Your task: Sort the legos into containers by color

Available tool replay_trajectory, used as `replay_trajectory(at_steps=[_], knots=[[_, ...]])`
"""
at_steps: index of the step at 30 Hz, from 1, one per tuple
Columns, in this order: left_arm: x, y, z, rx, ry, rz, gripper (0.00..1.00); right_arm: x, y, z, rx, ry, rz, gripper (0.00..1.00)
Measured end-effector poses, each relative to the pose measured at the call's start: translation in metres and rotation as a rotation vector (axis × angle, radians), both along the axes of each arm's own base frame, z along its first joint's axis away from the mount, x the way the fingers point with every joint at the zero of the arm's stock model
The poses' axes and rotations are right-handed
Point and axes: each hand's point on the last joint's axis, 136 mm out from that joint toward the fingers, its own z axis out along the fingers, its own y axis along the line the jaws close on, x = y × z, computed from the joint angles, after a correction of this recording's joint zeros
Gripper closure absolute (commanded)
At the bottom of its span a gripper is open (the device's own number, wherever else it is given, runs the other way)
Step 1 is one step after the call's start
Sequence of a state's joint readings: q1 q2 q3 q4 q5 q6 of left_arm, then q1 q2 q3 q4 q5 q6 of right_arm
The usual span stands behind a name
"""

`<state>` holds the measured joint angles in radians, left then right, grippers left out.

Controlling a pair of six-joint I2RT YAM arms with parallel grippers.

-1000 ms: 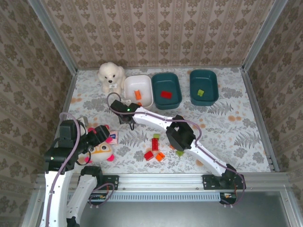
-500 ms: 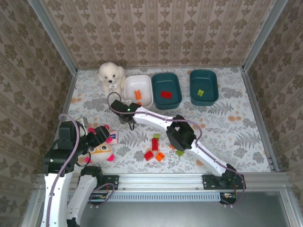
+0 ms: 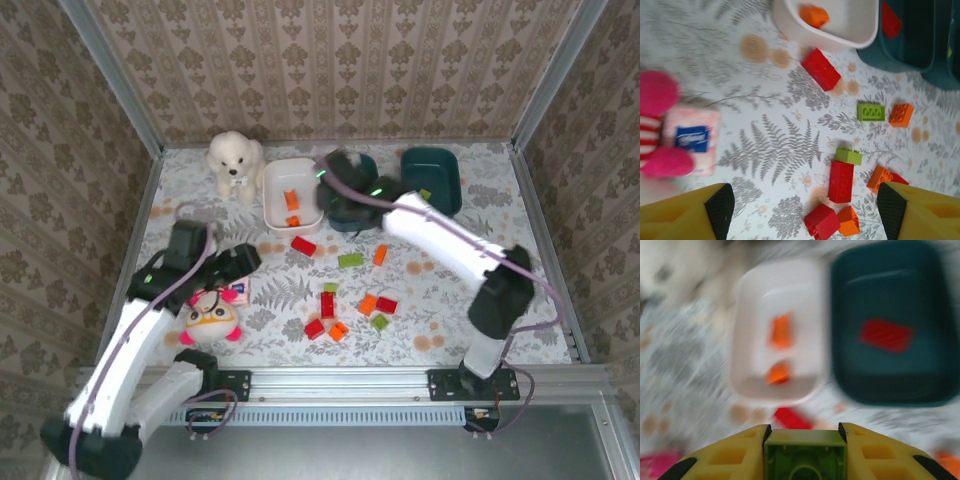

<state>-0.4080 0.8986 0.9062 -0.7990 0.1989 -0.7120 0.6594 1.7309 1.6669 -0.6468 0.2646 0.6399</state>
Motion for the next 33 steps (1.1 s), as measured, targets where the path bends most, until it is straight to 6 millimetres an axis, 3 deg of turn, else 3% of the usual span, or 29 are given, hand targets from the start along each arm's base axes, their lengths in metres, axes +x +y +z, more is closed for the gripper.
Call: replay_trajectory(at_steps=[3,5,8,12,16,24,29,33], knots=[[0.028,-0.043,-0.001,0.016,0.000,-0.082,0.21,0.031,-0.087,-0.014,-0.025,0.038,-0.150,0.77],[0.046,-0.065,-0.002,0.013,-0.010,-0.105,0.21,0.041,-0.128,-0.040,-0.043,0.109,-0.202,0.77],[0.068,-0.091,-0.002,0.007,-0.023,-0.126,0.21,0.052,-0.169,-0.083,-0.052,0.237,-0.241,0.76],[0.090,-0.115,0.005,-0.005,-0.049,-0.144,0.21,0.055,-0.206,-0.136,-0.045,0.394,-0.275,0.75],[0.101,-0.125,0.009,-0.011,-0.066,-0.147,0.21,0.061,-0.223,-0.165,-0.024,0.491,-0.282,0.75],[0.102,-0.130,0.004,0.001,-0.060,-0.153,0.21,0.081,-0.218,-0.183,0.002,0.522,-0.248,0.72],[0.099,-0.131,0.003,0.007,-0.058,-0.159,0.21,0.081,-0.218,-0.198,-0.002,0.558,-0.248,0.63],[0.095,-0.132,0.000,0.021,-0.046,-0.165,0.21,0.080,-0.218,-0.201,-0.007,0.571,-0.246,0.49]])
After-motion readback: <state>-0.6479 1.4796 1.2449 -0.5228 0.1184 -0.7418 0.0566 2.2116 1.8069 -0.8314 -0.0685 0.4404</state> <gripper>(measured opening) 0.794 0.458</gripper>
